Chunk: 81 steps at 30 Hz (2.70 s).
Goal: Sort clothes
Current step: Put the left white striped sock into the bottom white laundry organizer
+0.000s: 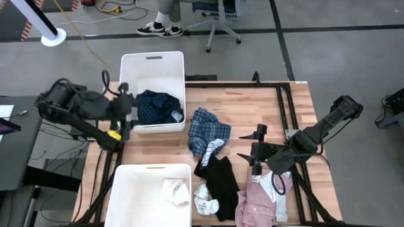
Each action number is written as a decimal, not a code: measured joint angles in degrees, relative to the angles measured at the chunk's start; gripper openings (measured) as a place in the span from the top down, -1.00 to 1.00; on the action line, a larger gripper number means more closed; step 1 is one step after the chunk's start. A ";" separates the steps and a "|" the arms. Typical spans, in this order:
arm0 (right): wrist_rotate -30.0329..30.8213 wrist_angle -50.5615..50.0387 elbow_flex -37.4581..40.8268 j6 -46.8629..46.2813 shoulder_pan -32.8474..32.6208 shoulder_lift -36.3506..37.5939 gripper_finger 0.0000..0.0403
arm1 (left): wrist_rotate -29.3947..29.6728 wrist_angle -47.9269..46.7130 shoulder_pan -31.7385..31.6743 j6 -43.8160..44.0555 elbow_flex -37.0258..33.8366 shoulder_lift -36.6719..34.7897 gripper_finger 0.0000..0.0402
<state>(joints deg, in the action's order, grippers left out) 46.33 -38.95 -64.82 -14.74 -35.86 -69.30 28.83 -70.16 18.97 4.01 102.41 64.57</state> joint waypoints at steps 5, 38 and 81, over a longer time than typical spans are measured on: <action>-1.44 2.08 -0.02 0.01 0.00 -0.14 -0.51 | -0.04 9.42 4.56 -1.20 -8.96 -3.75 -0.08; -24.59 9.52 -0.04 9.84 23.94 -21.25 -0.51 | -0.70 66.28 24.88 -12.05 -53.94 -13.96 -0.08; -24.75 29.18 -0.02 25.80 18.58 -4.77 1.00 | 2.82 74.42 17.69 -18.45 -53.97 -13.96 -0.08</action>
<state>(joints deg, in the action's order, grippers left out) 21.58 -9.77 -64.84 11.06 -17.28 -74.07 31.65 4.25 36.66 -14.44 48.45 50.61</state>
